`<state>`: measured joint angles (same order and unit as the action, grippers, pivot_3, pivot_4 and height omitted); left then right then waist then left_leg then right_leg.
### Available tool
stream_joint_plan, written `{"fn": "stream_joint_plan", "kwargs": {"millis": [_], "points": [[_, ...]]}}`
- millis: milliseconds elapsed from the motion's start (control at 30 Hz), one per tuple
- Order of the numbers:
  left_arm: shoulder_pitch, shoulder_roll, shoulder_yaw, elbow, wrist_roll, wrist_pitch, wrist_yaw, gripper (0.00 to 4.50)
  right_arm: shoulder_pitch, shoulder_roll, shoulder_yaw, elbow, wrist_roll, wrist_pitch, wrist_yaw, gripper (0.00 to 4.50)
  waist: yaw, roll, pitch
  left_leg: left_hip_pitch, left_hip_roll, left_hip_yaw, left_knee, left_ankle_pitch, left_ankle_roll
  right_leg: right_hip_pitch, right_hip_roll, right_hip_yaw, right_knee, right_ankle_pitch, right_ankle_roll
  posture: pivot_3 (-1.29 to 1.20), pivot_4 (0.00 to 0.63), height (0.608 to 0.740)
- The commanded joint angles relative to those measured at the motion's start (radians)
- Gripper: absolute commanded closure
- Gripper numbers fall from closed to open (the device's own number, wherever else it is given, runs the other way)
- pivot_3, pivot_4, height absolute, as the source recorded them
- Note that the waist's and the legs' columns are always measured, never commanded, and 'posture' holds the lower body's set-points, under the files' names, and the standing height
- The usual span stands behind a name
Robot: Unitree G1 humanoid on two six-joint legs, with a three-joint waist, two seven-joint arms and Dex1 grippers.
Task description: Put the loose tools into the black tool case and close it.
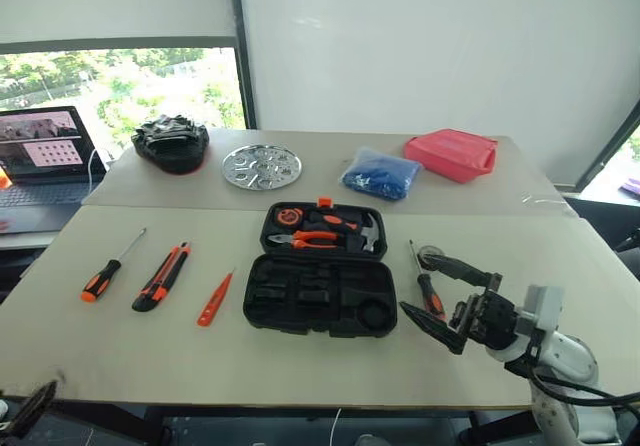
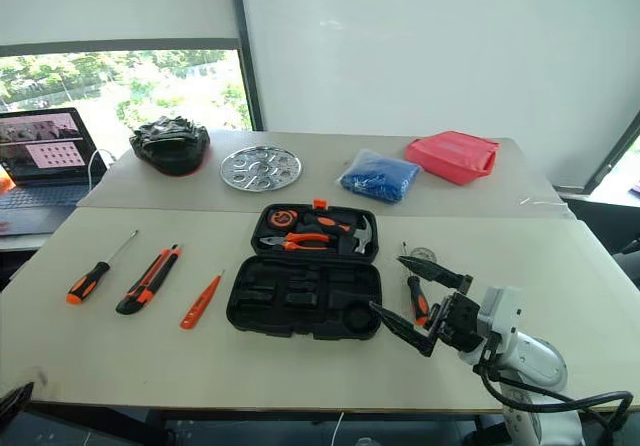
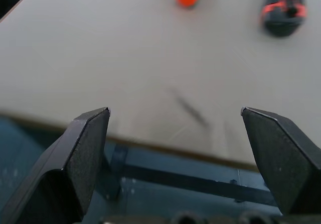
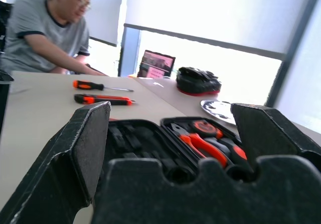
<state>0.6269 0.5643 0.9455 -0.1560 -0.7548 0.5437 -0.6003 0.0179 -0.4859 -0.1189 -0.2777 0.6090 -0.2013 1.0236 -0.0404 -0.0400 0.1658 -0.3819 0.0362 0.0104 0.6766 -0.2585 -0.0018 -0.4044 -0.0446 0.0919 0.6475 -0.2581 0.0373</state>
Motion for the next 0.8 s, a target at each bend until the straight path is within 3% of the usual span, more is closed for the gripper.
{"fn": "stream_joint_plan", "kwargs": {"millis": [33,167,267,367,433,600,700,800], "points": [[-0.058,0.103,0.047,-0.029,-0.066,0.089,0.015,0.0,-0.002,0.003,0.006,-0.021,-0.011,-0.023,0.017,0.05,0.006,0.0,0.0,0.0,0.0,0.001,0.0,0.0,0.0,0.0,0.0,-0.001,0.0,0.0,0.0,0.0,0.15,0.74],[-0.204,0.318,-0.027,0.021,-0.047,0.237,0.032,0.0,0.0,-0.001,0.012,-0.013,-0.028,-0.022,0.019,0.05,0.015,-0.002,-0.001,0.001,0.0,0.001,0.0,0.001,-0.001,0.001,0.001,-0.005,0.001,-0.001,-0.002,0.0,0.15,0.74],[-0.41,0.499,-0.195,0.156,0.007,0.323,0.022,0.0,0.007,-0.004,0.017,-0.005,-0.034,-0.016,0.024,0.05,0.019,-0.002,-0.001,0.002,0.0,0.001,0.0,0.001,-0.002,0.001,0.002,-0.007,0.002,-0.001,-0.002,0.0,0.15,0.74],[-0.664,0.598,-0.402,0.329,0.096,0.346,0.019,0.0,0.008,-0.005,0.02,0.002,-0.041,-0.015,0.026,0.05,0.02,-0.001,-0.001,0.002,-0.001,0.002,-0.001,0.001,-0.002,0.0,0.001,-0.006,0.001,0.001,-0.005,0.0,0.15,0.74],[-0.846,0.621,-0.557,0.46,0.181,0.32,-0.024,0.0,0.009,-0.008,0.015,0.008,-0.043,-0.018,0.025,0.05,0.015,-0.001,0.0,0.0,-0.002,0.002,-0.002,0.001,-0.002,-0.002,0.002,-0.007,0.001,0.001,-0.005,0.0,0.15,0.74],[-1.164,0.595,-0.81,0.75,0.372,0.247,-0.123,0.0,0.021,-0.017,-0.001,0.015,-0.049,-0.023,0.022,0.05,0.006,-0.001,0.0,-0.004,-0.002,0.001,-0.007,0.001,-0.002,-0.008,0.003,-0.007,0.002,0.001,-0.006,0.0,0.15,0.74],[-1.282,0.563,-0.901,0.876,0.446,0.211,-0.202,0.0,0.03,-0.02,-0.012,0.011,-0.054,-0.026,0.012,0.05,0.004,-0.001,0.0,-0.013,-0.004,0.001,-0.007,0.001,-0.003,-0.019,0.002,-0.007,0.009,0.001,-0.006,0.0,0.15,0.74],[-1.363,0.528,-0.938,0.976,0.501,0.172,-0.233,0.0,0.043,-0.023,-0.02,0.002,-0.056,-0.028,0.006,0.05,0.005,-0.001,0.0,-0.014,-0.004,0.001,-0.006,0.002,-0.003,-0.02,0.001,-0.008,0.009,0.001,-0.006,0.0,0.15,0.74]]}}
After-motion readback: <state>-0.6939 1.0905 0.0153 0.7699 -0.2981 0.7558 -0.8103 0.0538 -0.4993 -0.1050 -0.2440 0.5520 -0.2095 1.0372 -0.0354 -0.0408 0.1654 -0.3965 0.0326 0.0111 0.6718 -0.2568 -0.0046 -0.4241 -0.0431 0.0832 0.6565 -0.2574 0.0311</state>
